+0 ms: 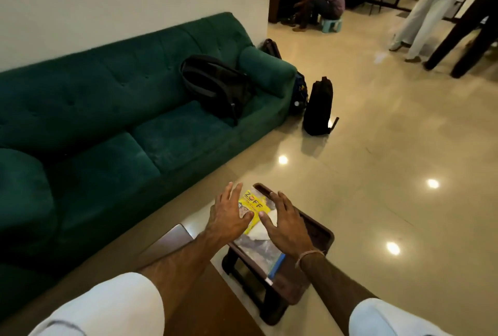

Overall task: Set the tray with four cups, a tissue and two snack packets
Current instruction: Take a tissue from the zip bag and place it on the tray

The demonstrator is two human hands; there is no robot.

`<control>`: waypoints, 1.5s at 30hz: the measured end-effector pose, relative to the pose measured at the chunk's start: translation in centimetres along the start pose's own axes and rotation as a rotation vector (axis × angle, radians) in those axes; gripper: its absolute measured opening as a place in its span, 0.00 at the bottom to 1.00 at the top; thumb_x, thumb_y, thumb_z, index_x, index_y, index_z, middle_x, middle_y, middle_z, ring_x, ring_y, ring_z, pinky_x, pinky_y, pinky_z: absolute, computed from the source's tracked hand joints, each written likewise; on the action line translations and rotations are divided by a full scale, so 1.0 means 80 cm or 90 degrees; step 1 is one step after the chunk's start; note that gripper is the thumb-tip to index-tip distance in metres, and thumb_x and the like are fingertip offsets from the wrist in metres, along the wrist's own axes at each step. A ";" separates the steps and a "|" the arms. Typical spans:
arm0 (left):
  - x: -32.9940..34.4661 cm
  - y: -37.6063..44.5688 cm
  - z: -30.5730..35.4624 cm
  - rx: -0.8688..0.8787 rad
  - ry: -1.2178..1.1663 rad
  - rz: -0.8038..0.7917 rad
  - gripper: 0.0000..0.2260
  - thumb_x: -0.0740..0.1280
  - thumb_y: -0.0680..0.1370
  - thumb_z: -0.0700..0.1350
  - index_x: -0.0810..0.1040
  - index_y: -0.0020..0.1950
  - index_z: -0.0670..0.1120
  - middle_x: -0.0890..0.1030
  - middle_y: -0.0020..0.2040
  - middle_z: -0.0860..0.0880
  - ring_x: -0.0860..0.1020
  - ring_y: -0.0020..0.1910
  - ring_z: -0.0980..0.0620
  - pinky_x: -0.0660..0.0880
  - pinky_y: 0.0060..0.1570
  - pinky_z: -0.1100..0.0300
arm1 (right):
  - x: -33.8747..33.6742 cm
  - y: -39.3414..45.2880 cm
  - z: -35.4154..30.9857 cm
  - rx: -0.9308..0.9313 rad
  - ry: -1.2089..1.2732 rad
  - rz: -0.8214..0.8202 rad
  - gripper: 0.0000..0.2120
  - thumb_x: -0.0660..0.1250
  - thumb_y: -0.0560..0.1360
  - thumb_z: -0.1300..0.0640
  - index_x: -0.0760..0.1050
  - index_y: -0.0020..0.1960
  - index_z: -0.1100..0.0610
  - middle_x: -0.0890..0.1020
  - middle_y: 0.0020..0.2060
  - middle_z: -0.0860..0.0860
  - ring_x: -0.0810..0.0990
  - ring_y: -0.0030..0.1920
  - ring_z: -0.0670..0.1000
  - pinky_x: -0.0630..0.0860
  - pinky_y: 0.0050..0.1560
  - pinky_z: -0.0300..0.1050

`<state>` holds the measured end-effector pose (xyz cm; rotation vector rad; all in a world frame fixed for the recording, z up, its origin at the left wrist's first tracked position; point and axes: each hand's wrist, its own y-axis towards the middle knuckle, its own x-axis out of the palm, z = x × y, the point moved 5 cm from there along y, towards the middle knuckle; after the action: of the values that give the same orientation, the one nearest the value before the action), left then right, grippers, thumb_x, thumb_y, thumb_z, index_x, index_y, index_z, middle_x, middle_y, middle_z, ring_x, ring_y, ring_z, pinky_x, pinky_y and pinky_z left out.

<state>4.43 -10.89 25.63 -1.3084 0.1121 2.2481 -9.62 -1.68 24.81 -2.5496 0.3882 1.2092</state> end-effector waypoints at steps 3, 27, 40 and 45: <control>0.052 0.023 -0.003 -0.005 0.028 -0.037 0.38 0.68 0.75 0.56 0.54 0.80 0.51 0.54 0.81 0.47 0.57 0.78 0.43 0.62 0.72 0.46 | 0.014 0.011 0.052 0.047 -0.004 -0.006 0.33 0.56 0.78 0.36 0.57 0.78 0.49 0.59 0.79 0.50 0.61 0.77 0.55 0.63 0.73 0.55; 0.426 0.110 -0.057 0.026 0.151 -0.205 0.22 0.69 0.71 0.58 0.71 0.58 0.47 0.76 0.57 0.43 0.74 0.58 0.41 0.72 0.57 0.46 | 0.220 0.065 0.347 0.201 -0.022 -0.061 0.28 0.57 0.78 0.39 0.63 0.74 0.49 0.68 0.70 0.51 0.69 0.68 0.57 0.68 0.67 0.62; 0.390 0.115 -0.056 -0.018 -0.065 0.046 0.05 0.66 0.73 0.45 0.75 0.42 0.44 0.79 0.40 0.45 0.76 0.40 0.46 0.74 0.39 0.52 | 0.220 0.105 0.348 0.235 0.204 0.142 0.05 0.69 0.74 0.57 0.83 0.46 0.55 0.86 0.41 0.51 0.84 0.42 0.52 0.81 0.51 0.52; 0.373 0.113 -0.057 -0.012 -0.098 0.115 0.05 0.66 0.77 0.44 0.73 0.46 0.42 0.78 0.38 0.44 0.75 0.36 0.47 0.70 0.35 0.55 | 0.203 0.117 0.320 0.333 0.419 0.299 0.05 0.67 0.72 0.58 0.78 0.38 0.53 0.84 0.32 0.52 0.84 0.30 0.51 0.84 0.38 0.54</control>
<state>-7.96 -8.14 -3.21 -1.1705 0.1602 2.4987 -21.11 -2.68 -4.77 -2.3589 1.3075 0.2523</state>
